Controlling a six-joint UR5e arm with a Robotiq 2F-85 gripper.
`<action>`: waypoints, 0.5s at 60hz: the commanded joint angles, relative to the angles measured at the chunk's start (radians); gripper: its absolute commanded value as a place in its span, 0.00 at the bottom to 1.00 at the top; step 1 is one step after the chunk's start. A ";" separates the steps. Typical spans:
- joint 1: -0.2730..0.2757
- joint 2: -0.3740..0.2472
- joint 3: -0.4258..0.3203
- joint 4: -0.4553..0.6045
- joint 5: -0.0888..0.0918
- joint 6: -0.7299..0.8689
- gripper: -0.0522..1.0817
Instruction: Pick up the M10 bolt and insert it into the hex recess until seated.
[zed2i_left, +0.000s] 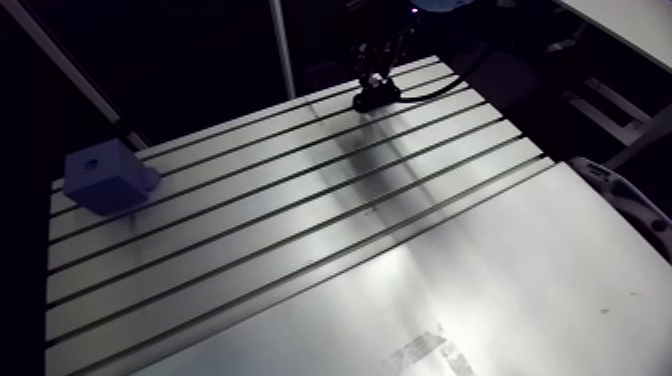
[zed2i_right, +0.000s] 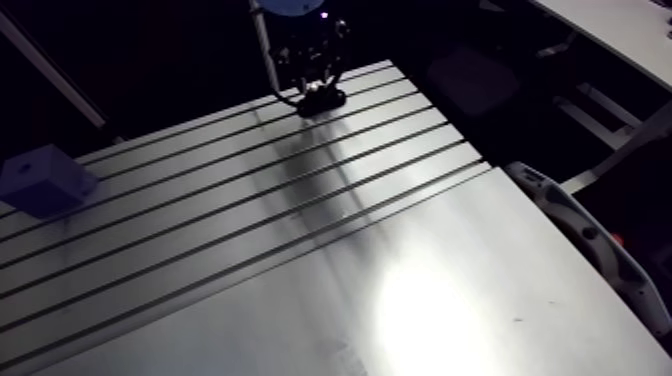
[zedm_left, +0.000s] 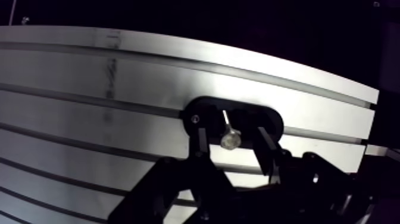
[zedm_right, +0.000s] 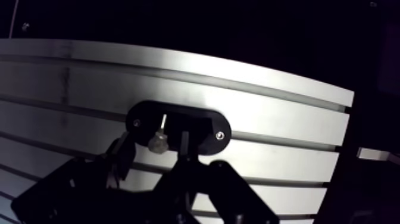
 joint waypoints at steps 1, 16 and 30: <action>0.004 0.001 0.000 0.000 -0.001 0.001 0.49; 0.004 0.001 0.002 0.000 -0.002 0.001 0.49; 0.004 0.002 0.002 -0.001 -0.004 0.001 0.50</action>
